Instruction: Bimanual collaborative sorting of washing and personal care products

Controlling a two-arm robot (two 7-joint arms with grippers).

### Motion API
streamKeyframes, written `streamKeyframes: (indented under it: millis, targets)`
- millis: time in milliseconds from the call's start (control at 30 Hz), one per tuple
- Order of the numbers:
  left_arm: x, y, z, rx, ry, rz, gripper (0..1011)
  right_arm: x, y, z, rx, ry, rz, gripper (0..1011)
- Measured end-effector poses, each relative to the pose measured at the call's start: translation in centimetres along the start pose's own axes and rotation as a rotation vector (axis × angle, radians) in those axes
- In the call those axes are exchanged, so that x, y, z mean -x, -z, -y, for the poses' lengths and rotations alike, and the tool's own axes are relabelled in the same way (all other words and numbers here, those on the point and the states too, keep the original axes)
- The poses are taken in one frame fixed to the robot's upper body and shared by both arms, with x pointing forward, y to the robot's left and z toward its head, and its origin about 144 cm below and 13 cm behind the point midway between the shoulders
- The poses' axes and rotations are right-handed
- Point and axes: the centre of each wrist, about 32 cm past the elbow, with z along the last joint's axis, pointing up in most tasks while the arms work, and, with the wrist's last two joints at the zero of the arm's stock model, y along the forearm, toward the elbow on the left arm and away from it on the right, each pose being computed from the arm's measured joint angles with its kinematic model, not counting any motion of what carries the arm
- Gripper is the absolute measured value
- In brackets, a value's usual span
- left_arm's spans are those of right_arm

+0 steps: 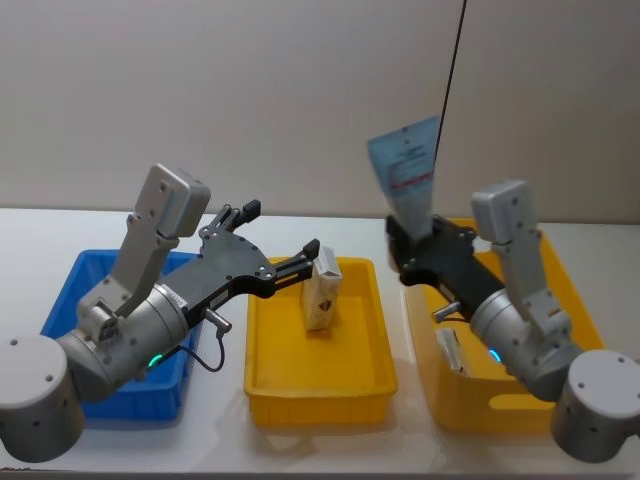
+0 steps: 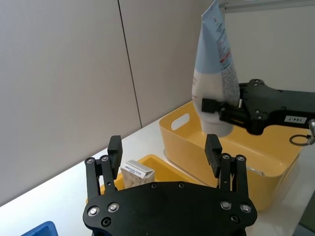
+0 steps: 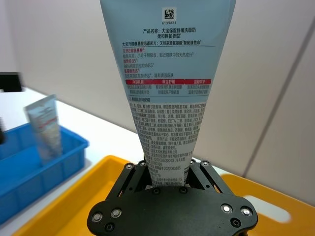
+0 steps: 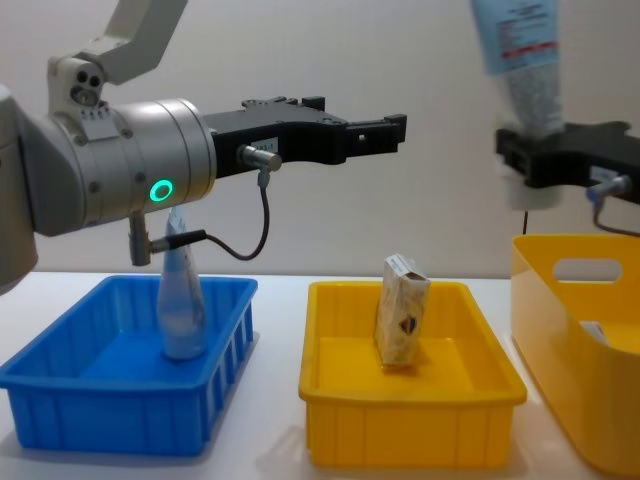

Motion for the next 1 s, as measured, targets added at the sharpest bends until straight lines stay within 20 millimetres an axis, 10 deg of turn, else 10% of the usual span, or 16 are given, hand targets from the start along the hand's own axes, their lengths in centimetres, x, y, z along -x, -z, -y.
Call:
streamKeyframes:
  millis: [1000]
  targets:
    - [0.0,0.0,0.0,0.0,0.0,0.0,1001,-1.3,-0.5,2.0,0.151,0.473,0.003,236]
